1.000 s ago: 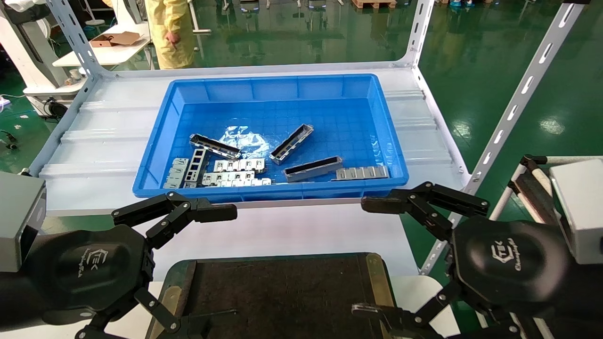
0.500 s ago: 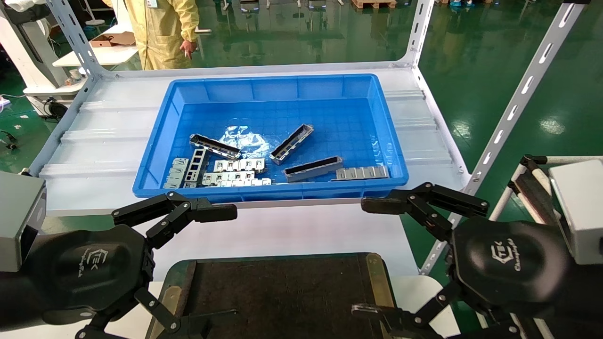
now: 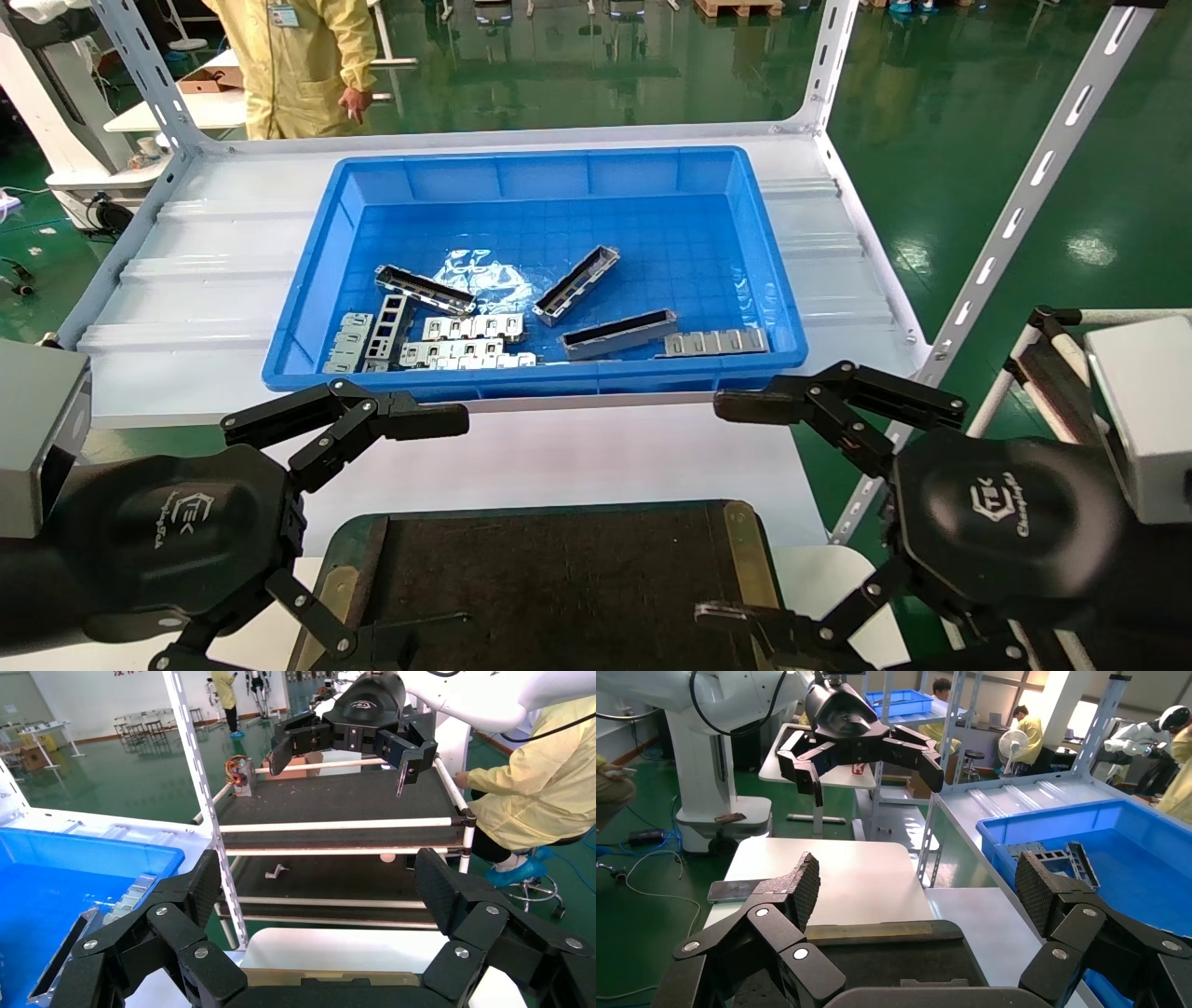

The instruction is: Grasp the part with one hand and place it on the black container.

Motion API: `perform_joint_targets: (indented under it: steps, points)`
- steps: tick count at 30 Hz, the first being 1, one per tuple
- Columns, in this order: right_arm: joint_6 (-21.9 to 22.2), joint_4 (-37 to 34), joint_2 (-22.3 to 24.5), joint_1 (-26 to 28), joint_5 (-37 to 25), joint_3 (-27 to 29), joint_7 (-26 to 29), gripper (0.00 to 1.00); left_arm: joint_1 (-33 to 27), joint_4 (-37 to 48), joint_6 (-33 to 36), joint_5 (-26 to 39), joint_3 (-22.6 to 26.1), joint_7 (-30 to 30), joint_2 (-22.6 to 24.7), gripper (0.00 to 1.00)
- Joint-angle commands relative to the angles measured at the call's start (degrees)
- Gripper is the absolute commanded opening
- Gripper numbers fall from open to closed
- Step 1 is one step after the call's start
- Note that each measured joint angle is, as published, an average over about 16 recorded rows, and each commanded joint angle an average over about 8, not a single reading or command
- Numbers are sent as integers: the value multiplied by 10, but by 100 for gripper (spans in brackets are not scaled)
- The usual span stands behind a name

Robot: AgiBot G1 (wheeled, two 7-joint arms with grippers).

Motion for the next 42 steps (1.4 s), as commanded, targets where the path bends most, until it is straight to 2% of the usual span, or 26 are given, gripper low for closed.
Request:
perform_joint_targets:
  steps: [1,25,35,42]
  points:
    - [0,0,0,0,0,0,0,100,0,0,0,0,0,0,0,100]
    - [1,0,0,0,0,0,0,100,-4,2,-9,8,0,4,2,100]
    - [1,-1,0,0,1,-1,0,100,-16,2,-46,44,8,12,19,100]
    - [1,-1,0,0,1,-1,-1,100,-36,10,-104,97,25,12,54,100]
